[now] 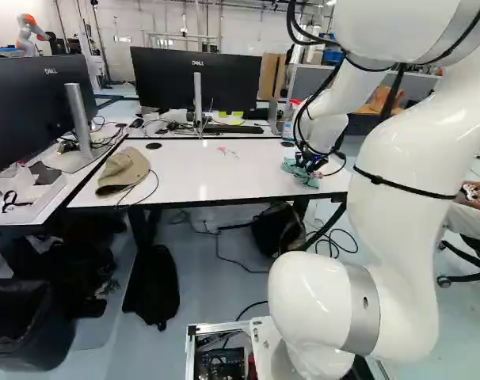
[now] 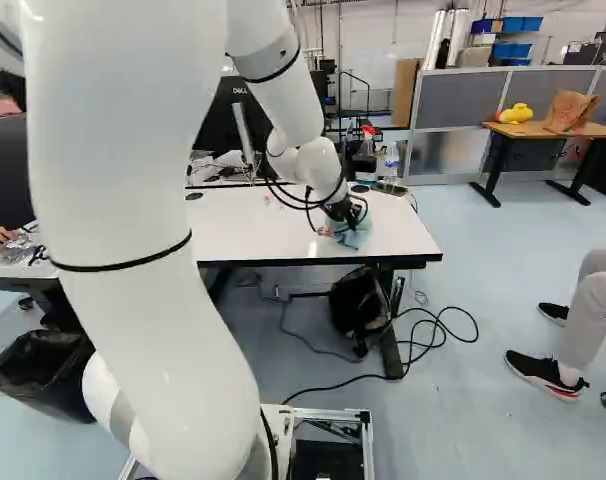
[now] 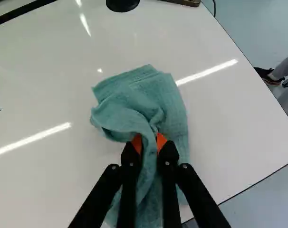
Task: Clean the table with the green towel
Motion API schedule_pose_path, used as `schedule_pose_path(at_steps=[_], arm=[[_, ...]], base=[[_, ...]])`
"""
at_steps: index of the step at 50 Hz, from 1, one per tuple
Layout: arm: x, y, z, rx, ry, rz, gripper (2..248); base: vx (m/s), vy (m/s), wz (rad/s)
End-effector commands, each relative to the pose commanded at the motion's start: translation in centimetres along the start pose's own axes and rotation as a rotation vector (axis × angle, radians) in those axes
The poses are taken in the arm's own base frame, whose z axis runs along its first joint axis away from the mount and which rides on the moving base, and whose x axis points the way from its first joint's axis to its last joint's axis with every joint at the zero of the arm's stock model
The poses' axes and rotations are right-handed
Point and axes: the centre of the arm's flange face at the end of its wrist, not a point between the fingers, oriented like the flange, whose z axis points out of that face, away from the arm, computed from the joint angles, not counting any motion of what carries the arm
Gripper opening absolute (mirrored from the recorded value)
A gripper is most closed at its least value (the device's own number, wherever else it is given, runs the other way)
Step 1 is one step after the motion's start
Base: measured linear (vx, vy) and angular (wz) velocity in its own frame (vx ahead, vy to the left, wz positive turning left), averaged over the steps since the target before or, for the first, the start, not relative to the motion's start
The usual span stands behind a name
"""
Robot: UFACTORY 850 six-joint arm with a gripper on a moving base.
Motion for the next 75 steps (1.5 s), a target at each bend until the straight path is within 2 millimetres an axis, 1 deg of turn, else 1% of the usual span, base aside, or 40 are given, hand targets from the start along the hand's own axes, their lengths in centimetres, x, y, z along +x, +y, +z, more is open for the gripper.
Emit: schedule_pose_path(at_steps=[11,29,39,61,75], arm=[[1.3,-1.1,1.0,0.012,0.007,-0.017,55],[2.2,-4.2,1.7,0.045,0.014,-0.063,55],[1.5,-5.7,1.1,0.061,0.010,-0.087,55],[-0.8,-8.7,-0.5,0.098,-0.001,-0.140,55],[-2.7,-9.7,-2.0,0.112,-0.009,-0.163,55]], base=[[0.000,0.000,0.000],[0.000,0.000,0.000],[0.000,0.000,0.000],[0.000,0.000,0.000],[0.000,0.000,0.000]])
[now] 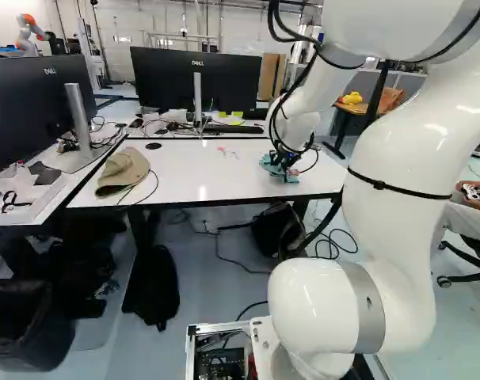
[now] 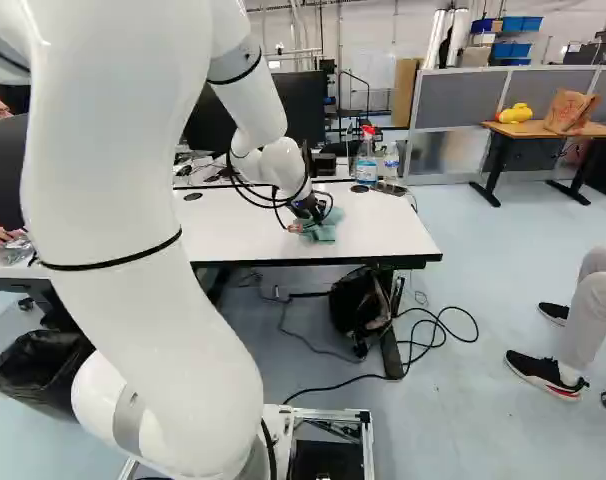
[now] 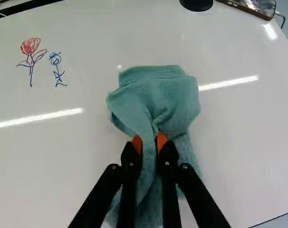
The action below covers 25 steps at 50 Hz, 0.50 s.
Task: Clean the table with the green towel
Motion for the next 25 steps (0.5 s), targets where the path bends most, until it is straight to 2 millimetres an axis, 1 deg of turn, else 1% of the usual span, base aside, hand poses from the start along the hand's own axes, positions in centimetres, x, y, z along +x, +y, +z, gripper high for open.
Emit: schedule_pose_path(at_steps=[13,25], arm=[[-2.1,-0.3,-1.5,0.004,-0.008,-0.006,55],[-4.1,0.1,-2.8,-0.001,-0.013,0.001,55]], base=[[0.000,0.000,0.000],[0.000,0.000,0.000]])
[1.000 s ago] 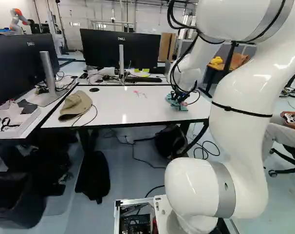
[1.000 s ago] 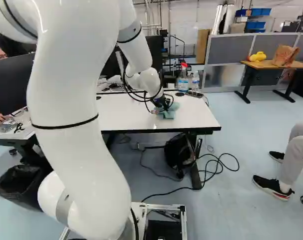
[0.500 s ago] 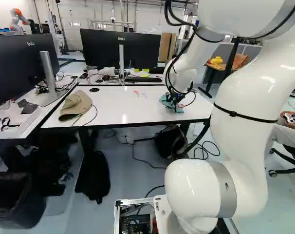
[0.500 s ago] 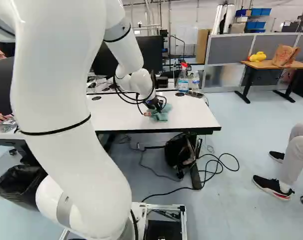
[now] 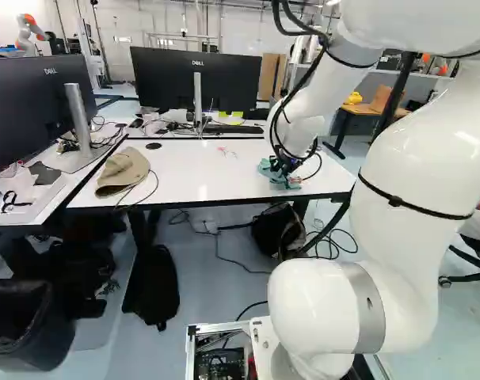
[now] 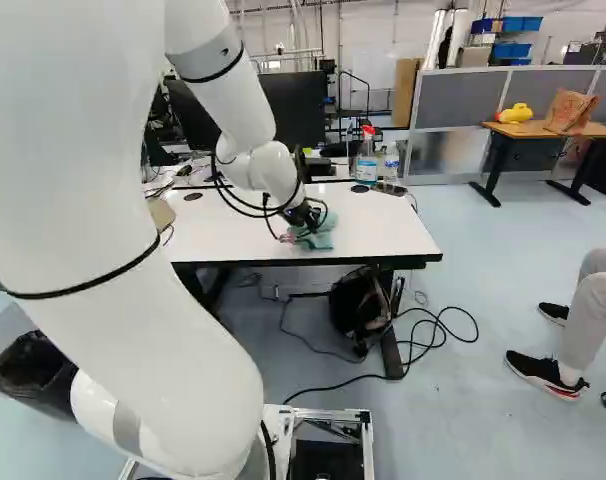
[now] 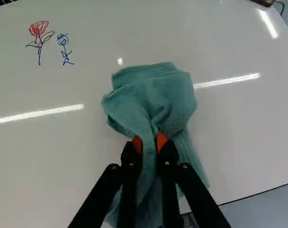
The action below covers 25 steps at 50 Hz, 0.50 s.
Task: Clean the table with the green towel
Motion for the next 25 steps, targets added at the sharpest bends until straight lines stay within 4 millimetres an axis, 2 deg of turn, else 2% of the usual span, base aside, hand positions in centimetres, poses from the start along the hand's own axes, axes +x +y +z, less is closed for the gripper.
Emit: schedule_pose_path(at_steps=[14,25], arm=[[-1.3,1.8,-0.9,-0.023,-0.002,0.035,55],[-1.1,3.6,-0.7,-0.046,-0.002,0.069,55]], base=[[0.000,0.000,0.000],[0.000,0.000,0.000]])
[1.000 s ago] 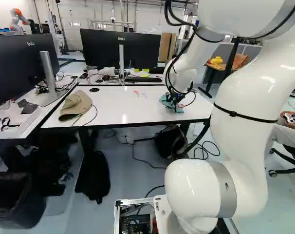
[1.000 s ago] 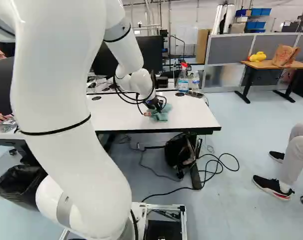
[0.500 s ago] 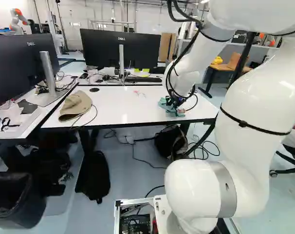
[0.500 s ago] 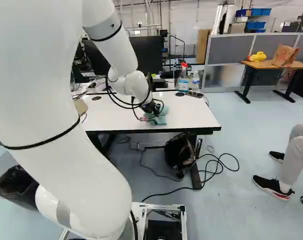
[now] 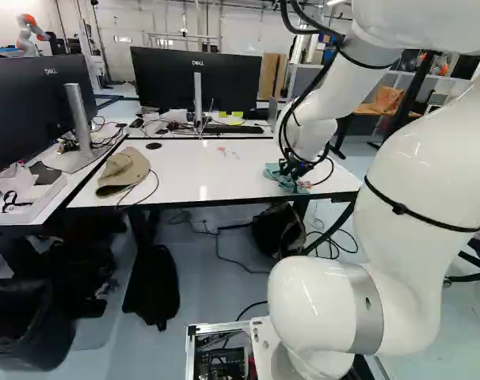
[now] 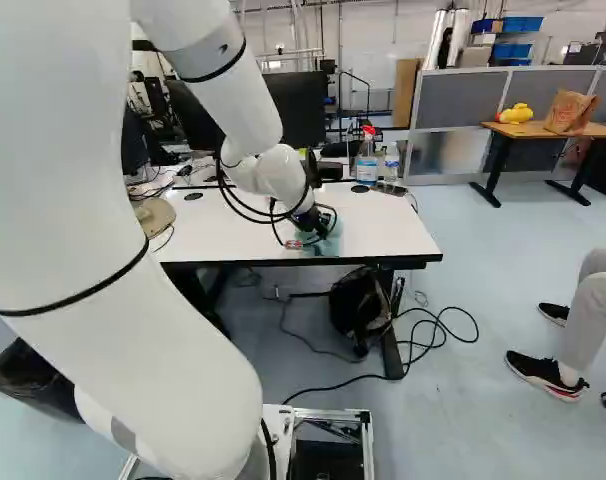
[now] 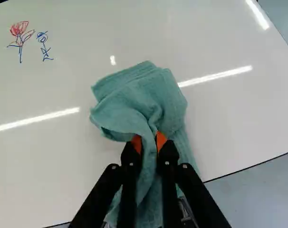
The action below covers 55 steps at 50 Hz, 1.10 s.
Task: Clean the table with the green towel
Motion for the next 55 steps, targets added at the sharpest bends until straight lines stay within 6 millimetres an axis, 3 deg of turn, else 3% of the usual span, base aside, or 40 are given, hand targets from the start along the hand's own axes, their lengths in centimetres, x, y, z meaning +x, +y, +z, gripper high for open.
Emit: schedule_pose_path(at_steps=[25,42,55], arm=[[2.7,3.1,1.8,-0.037,0.006,0.055,55],[3.5,2.9,1.5,-0.034,0.022,0.051,55],[4.6,1.0,0.4,-0.013,0.055,0.018,55]], base=[[0.000,0.000,0.000],[0.000,0.000,0.000],[0.000,0.000,0.000]])
